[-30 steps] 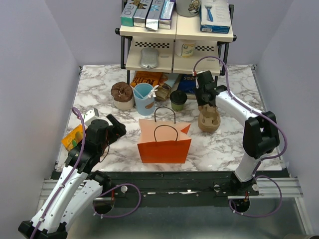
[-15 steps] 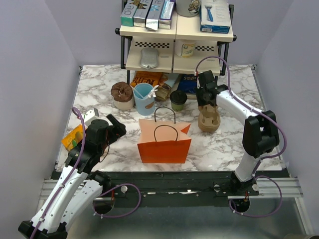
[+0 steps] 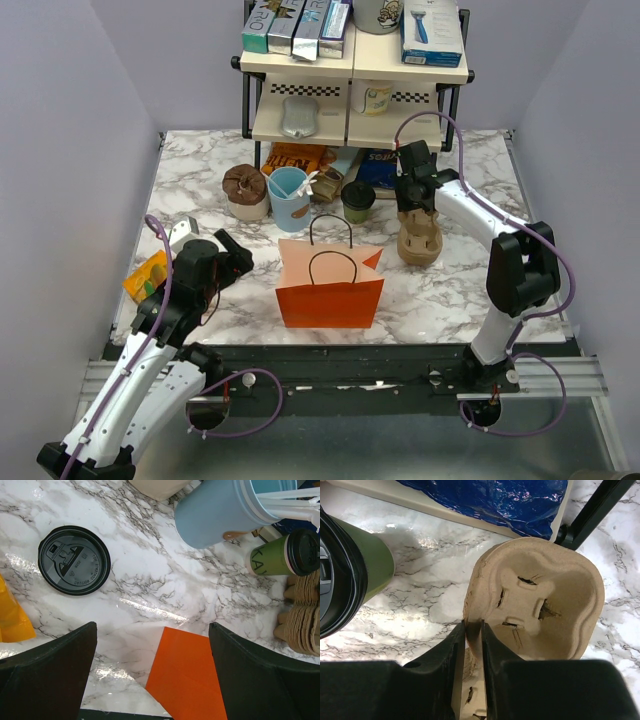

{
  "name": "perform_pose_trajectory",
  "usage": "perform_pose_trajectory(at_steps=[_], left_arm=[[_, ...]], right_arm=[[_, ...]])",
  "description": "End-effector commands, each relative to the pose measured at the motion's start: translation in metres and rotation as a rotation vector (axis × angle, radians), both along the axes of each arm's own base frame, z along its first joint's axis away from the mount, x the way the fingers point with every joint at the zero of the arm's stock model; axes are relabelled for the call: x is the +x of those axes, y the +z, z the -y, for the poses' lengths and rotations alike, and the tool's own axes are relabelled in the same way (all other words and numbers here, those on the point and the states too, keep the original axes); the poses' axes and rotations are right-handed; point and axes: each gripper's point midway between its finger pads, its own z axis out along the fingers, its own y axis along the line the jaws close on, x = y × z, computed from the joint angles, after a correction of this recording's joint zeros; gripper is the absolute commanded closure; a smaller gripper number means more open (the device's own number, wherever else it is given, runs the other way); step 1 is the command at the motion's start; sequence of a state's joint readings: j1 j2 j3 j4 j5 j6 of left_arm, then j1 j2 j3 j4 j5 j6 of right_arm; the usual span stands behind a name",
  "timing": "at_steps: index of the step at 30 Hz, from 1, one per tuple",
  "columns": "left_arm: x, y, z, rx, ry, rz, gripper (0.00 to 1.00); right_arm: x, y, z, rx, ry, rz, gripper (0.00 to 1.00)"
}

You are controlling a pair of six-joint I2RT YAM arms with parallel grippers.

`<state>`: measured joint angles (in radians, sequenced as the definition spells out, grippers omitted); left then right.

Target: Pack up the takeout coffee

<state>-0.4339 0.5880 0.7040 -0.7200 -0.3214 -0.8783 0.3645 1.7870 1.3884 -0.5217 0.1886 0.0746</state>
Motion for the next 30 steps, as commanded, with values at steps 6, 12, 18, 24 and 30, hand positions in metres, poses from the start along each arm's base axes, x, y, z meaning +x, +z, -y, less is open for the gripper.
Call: perform_pose_trajectory(at_steps=[6,12,18,24,30], left_arm=[[0.001,-0.002,0.0,0.011,-0.008,0.004,0.01],[0.001,-0.001,0.0,0.012,-0.01,0.009,0.01],[0.002,0.0,0.0,0.009,-0.011,0.013,0.01],[0.002,0.0,0.001,0.007,-0.015,0.013,0.01],[0.001,-0.001,0.001,0.006,-0.017,0.012,0.01]], right_arm=[[0.0,-0.007,0.005,0.009,-0.021,-0.037,0.74],[0.002,0.006,0.0,0.041,-0.008,-0.001,0.88],[0.0,0.031,0.003,0.046,0.001,0.06,0.99],[-0.009,0.055,0.006,0.048,0.028,0.109,0.99],[-0.018,0.062,-0.001,0.087,0.08,0.11,0.99]])
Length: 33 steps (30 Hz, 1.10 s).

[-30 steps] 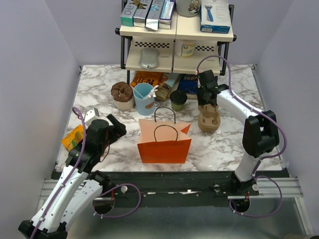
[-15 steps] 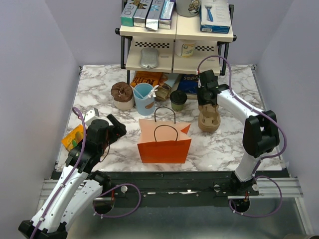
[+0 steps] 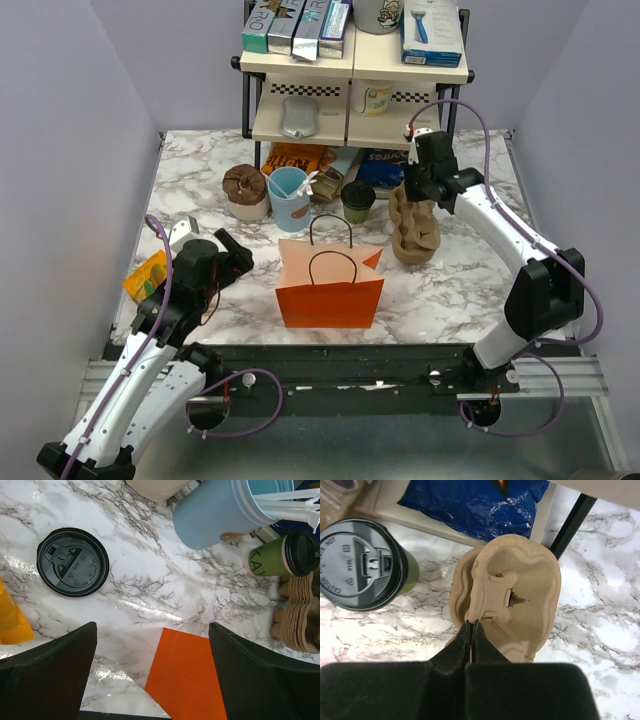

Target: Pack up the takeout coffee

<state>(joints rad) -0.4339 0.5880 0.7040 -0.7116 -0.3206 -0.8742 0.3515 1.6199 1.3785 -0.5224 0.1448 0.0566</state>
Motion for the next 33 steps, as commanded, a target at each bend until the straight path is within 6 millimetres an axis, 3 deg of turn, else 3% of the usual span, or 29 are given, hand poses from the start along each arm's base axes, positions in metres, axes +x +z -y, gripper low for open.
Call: perform_pose_trajectory(at_steps=[1,6,10,15,17,22,25,30,33], left_arm=[[0.0,-0.001,0.001,0.005,-0.014,0.007,0.01],[0.001,0.001,0.0,0.004,-0.013,0.016,0.01],[0.0,0.0,0.001,0.0,-0.014,0.015,0.01],[-0.001,0.001,0.001,-0.006,-0.014,0.022,0.01],[-0.001,0.002,0.002,-0.01,-0.02,0.025,0.01],[-0.002,0.002,0.005,-0.023,-0.034,0.031,0.01],[-0.002,0.002,0.006,-0.025,-0.042,0.029,0.01],[-0.003,0.002,0.006,-0.03,-0.039,0.03,0.01],[-0.003,0.003,0.005,-0.033,-0.035,0.036,0.01]], right_arm=[[-0.012,-0.002,-0.001,0.007,0.051,-0.021,0.99],[-0.023,0.024,0.007,0.002,0.039,0.038,0.99],[-0.052,0.046,0.015,0.042,0.018,0.066,0.99],[-0.09,0.045,0.032,0.084,-0.097,0.025,0.99],[-0.109,0.041,0.047,0.087,-0.195,0.006,0.99],[-0.154,0.007,0.088,0.009,-0.427,-0.087,0.99],[-0.173,-0.006,0.1,-0.012,-0.515,-0.127,0.99],[-0.19,-0.036,0.103,-0.025,-0.585,-0.227,0.99],[-0.191,-0.057,0.092,0.01,-0.572,-0.274,0.99]])
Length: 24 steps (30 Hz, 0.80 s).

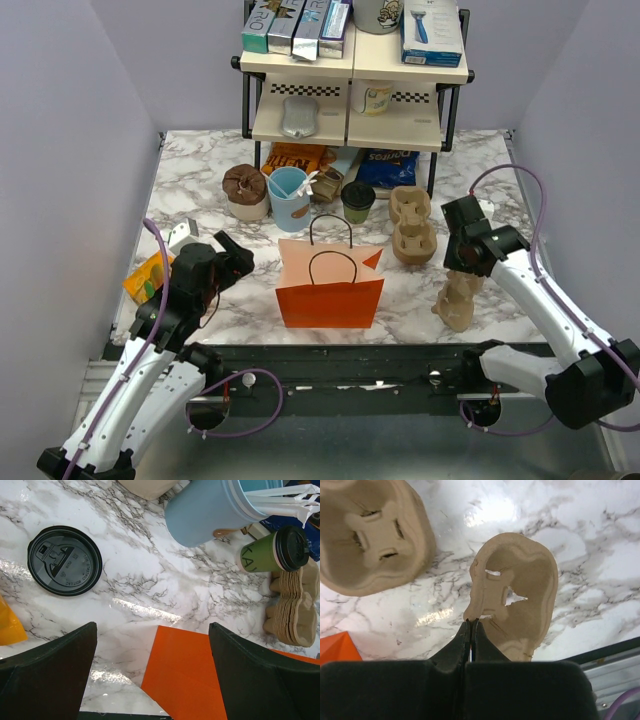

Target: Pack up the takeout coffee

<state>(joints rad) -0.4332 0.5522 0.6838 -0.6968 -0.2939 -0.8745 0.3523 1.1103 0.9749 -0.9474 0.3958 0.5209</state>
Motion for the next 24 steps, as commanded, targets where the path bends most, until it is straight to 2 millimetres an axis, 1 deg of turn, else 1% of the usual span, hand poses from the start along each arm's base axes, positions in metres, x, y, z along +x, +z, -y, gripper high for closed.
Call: perform_pose_trajectory(at_steps=[1,2,4,5,6,9,10,11,12,14,15,17,18,19,20,24], left_arm=[[0.0,0.002,0.001,-0.007,-0.012,0.014,0.01],[0.0,0.002,0.001,-0.006,-0.012,0.014,0.01],[-0.001,0.001,0.001,-0.002,-0.011,0.009,0.01],[-0.002,0.002,0.0,-0.004,-0.008,0.009,0.01],[-0.002,0.002,0.0,-0.004,-0.007,0.009,0.01],[-0.004,0.002,-0.003,-0.006,0.003,0.012,0.01],[-0.004,0.002,-0.003,-0.005,0.006,0.011,0.01],[-0.005,0.004,-0.003,-0.008,0.007,0.015,0.01],[-0.005,0.003,-0.003,-0.008,0.007,0.015,0.01],[-0.005,0.005,-0.004,-0.008,0.007,0.015,0.01],[-0.005,0.004,-0.004,-0.005,0.01,0.013,0.01],[-0.004,0.005,-0.005,-0.007,0.015,0.016,0.01],[-0.004,0.008,-0.005,-0.011,0.018,0.021,0.01],[-0.003,0.009,-0.004,-0.016,0.019,0.021,0.01],[-0.002,0.012,-0.003,-0.019,0.018,0.025,0.01],[0.001,0.021,-0.005,-0.008,0.028,0.029,0.01]], right_arm=[[-0.007,-0.029,-0.007,0.051,-0.06,-0.06,0.99],[-0.006,-0.036,-0.011,0.059,-0.052,-0.08,0.99],[0.001,-0.04,-0.021,0.101,-0.041,-0.077,0.99],[0.003,-0.043,-0.024,0.111,-0.037,-0.08,0.97],[0.004,-0.048,-0.025,0.111,-0.038,-0.093,0.89],[0.01,-0.051,-0.029,0.122,-0.039,-0.091,0.88],[0.012,-0.051,-0.031,0.131,-0.036,-0.086,0.86],[0.013,-0.05,-0.032,0.138,-0.033,-0.081,0.81],[0.014,-0.049,-0.033,0.143,-0.031,-0.074,0.64],[0.016,-0.044,-0.036,0.158,-0.02,-0.052,0.55],[0.017,-0.041,-0.036,0.162,-0.017,-0.043,0.49],[0.02,-0.032,-0.038,0.174,0.006,-0.008,0.45],[0.021,-0.028,-0.039,0.177,0.017,0.002,0.37],[0.022,-0.024,-0.039,0.176,0.036,0.009,0.34],[0.024,-0.015,-0.041,0.182,0.052,0.033,0.31],[0.032,0.005,-0.04,0.17,0.095,0.106,0.15]])
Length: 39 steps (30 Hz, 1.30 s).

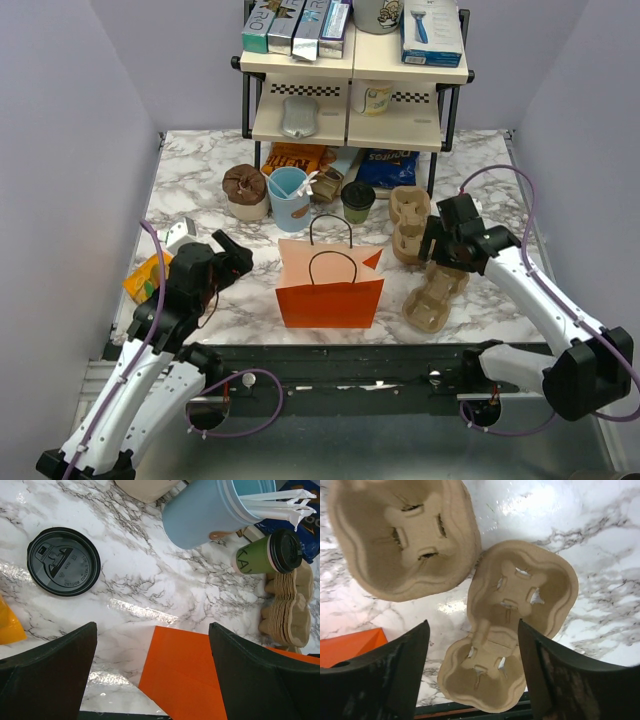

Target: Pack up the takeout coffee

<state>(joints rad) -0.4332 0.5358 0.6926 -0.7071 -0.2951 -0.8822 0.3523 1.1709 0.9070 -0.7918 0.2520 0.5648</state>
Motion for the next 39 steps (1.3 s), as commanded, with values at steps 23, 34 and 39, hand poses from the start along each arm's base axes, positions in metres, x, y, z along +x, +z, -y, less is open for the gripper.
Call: perform_pose_trajectory(at_steps=[23,34,39], left_arm=[[-0.003,0.039,-0.001,0.015,-0.023,0.015,0.01],[-0.013,0.11,0.056,-0.019,-0.448,0.329,0.01],[-0.008,0.167,0.103,0.011,-0.753,0.527,0.01]], right_arm=[[0.037,0.101,-0.062,0.138,0.533,0.573,0.0],[0.029,0.121,-0.049,0.155,0.407,0.554,0.0],[0.016,0.104,-0.044,0.228,0.282,0.465,0.0]])
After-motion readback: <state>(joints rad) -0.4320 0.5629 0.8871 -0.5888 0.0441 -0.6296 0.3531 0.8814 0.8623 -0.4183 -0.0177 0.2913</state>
